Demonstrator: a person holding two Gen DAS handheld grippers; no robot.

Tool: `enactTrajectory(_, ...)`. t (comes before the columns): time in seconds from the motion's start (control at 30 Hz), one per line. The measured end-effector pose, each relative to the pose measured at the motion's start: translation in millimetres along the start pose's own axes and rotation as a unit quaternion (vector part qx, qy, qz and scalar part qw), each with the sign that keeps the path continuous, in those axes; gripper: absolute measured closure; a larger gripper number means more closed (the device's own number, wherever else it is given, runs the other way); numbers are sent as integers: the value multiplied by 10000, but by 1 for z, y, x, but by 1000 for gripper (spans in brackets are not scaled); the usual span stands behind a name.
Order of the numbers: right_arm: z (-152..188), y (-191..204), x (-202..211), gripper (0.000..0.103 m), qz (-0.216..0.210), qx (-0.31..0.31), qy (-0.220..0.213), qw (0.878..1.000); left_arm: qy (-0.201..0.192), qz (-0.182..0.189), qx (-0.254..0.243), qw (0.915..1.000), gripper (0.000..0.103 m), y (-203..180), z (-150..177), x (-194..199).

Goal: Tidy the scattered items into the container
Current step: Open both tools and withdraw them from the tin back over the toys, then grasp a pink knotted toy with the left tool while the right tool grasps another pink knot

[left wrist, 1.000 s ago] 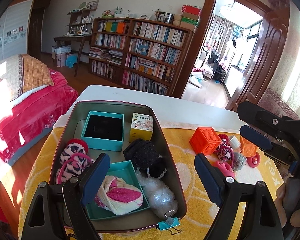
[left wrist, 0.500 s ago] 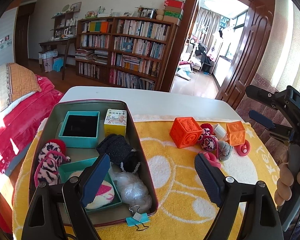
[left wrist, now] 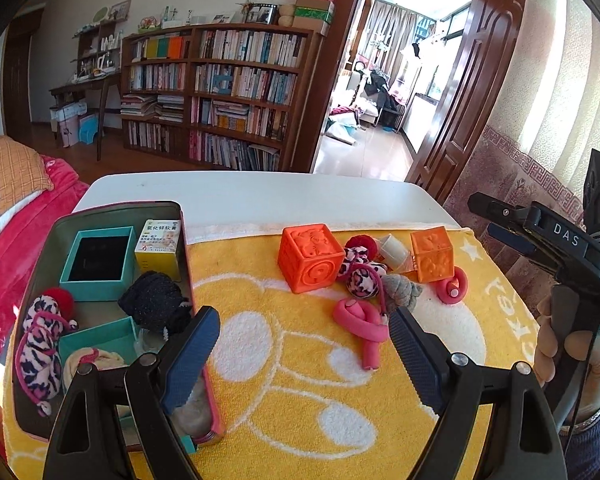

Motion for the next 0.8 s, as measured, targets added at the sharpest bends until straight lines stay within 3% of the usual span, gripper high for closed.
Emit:
enactTrajectory(0.13, 1, -18, -2, 22, 133, -56, 42, 9999, 79, 183, 107, 9997, 15, -15, -2, -12)
enactTrajectory(0.4, 14, -56, -16, 22, 470, -250, 199, 9984, 396, 187, 141, 9989, 15, -36, 7, -49)
enactTrajectory(0.8, 31, -97, -31, 22, 1138, -409, 682, 9903, 605, 46, 221, 9979, 15, -31, 16, -77)
Point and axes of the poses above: each gripper's, at about its wrist camera, not at the fingertips, and x roughly against the way its jaws point, y to its left, z to its underside, the point moved 4 cm from there along -x, roughly the way its jaws point, and after that the axes turned 4 degrees about x, right-handed, at the moved point
